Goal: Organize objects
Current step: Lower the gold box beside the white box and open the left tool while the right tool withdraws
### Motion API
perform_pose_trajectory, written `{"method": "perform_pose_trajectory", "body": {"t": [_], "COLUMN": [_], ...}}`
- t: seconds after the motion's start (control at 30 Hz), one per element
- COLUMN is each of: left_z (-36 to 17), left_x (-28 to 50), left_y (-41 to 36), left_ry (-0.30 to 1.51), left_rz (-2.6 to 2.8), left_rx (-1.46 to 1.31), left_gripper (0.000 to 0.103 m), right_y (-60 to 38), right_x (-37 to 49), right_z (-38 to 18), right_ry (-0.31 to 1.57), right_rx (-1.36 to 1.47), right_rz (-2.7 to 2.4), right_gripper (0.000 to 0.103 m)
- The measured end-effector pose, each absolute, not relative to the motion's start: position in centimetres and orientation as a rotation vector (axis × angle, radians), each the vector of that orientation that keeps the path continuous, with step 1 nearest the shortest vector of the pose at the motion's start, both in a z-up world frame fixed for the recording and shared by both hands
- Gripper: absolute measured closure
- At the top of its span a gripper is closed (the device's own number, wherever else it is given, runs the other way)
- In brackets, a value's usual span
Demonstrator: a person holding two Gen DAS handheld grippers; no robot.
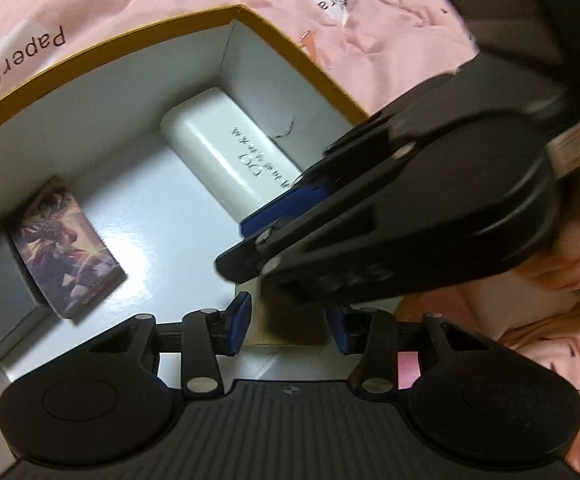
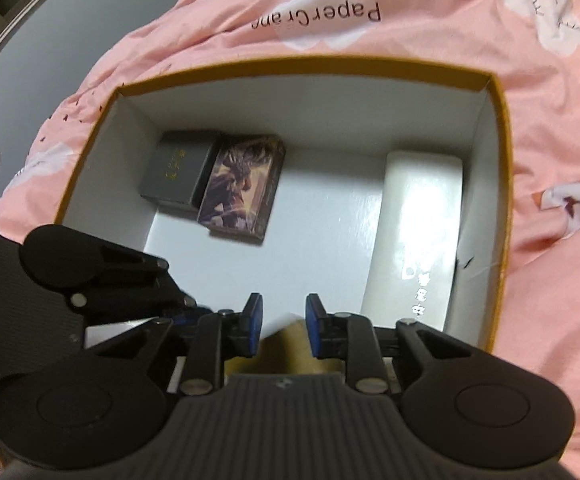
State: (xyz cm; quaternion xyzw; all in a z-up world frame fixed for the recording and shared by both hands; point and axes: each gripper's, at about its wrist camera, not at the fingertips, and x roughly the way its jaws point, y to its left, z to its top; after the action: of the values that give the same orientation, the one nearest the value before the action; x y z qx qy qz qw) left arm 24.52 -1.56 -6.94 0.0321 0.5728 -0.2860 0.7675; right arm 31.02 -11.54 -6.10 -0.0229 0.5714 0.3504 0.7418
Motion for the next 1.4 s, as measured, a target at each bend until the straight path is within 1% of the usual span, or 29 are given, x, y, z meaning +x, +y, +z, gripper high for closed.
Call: {"method": "perform_pose_trajectory", "body": {"t": [0.2, 0.47, 0.67, 0.73, 0.77, 0.87, 1.0, 1.03, 1.13, 1.23, 1.27, 1.3, 1.37, 1.4], "left_z": [-6.5, -7.0, -8.0, -8.5, -8.7, -8.6, -8.4, -8.5, -8.8, -9.1, -9.2, -9.2, -9.1, -9.2], "left_x": [24.0, 23.9, 24.6, 24.9, 25.0, 25.2, 25.3, 25.4, 25.6, 25.7, 25.7, 25.8, 25.7, 25.8], "left_y": [-0.7, 1.3, 1.3, 1.3, 1.4, 2.3, 3.0, 3.1, 2.8, 2.4, 2.4, 2.3, 2.0, 1.8], "left_ry": [1.234, 1.298, 1.316, 1.335, 1.339, 1.338, 1.341, 1.343, 1.346, 1.335, 1.329, 1.329, 1.332, 1.333], "left_rz": [-0.566, -0.494, -0.466, -0.443, -0.423, -0.408, -0.408, -0.412, -0.433, -0.438, -0.440, -0.447, -0.461, -0.467], "left_rx": [0.022, -0.154, -0.248, -0.264, -0.268, -0.290, -0.295, -0.297, -0.318, -0.331, -0.335, -0.340, -0.340, -0.342], "left_gripper": [0.053, 0.053, 0.062, 0.069, 0.076, 0.079, 0.079, 0.079, 0.079, 0.078, 0.078, 0.080, 0.082, 0.083], "right_y": [-11.7, -12.0, -12.0, -11.6, -11.5, -11.4, -11.3, -11.1, -9.7, -9.3, -9.4, -9.5, -10.0, -10.3], "right_x": [31.1, 31.2, 32.5, 32.5, 32.6, 33.0, 34.0, 34.2, 33.8, 33.3, 33.2, 33.0, 32.6, 32.4], "right_z": [-7.0, -6.8, -7.4, -7.6, -7.6, -7.7, -8.1, -8.2, -7.9, -7.2, -6.9, -6.4, -5.3, -4.9], "right_ry": [1.286, 1.340, 1.443, 1.457, 1.465, 1.513, 1.607, 1.623, 1.591, 1.557, 1.538, 1.513, 1.455, 1.430], "right_rx": [-0.080, -0.127, -0.096, -0.101, -0.099, -0.087, -0.064, -0.091, -0.231, -0.299, -0.310, -0.316, -0.321, -0.326], "right_rz": [0.747, 0.667, 0.618, 0.605, 0.596, 0.573, 0.565, 0.559, 0.547, 0.555, 0.561, 0.572, 0.586, 0.584], "right_gripper": [0.077, 0.076, 0.076, 0.075, 0.075, 0.075, 0.075, 0.077, 0.075, 0.074, 0.071, 0.066, 0.066, 0.061]}}
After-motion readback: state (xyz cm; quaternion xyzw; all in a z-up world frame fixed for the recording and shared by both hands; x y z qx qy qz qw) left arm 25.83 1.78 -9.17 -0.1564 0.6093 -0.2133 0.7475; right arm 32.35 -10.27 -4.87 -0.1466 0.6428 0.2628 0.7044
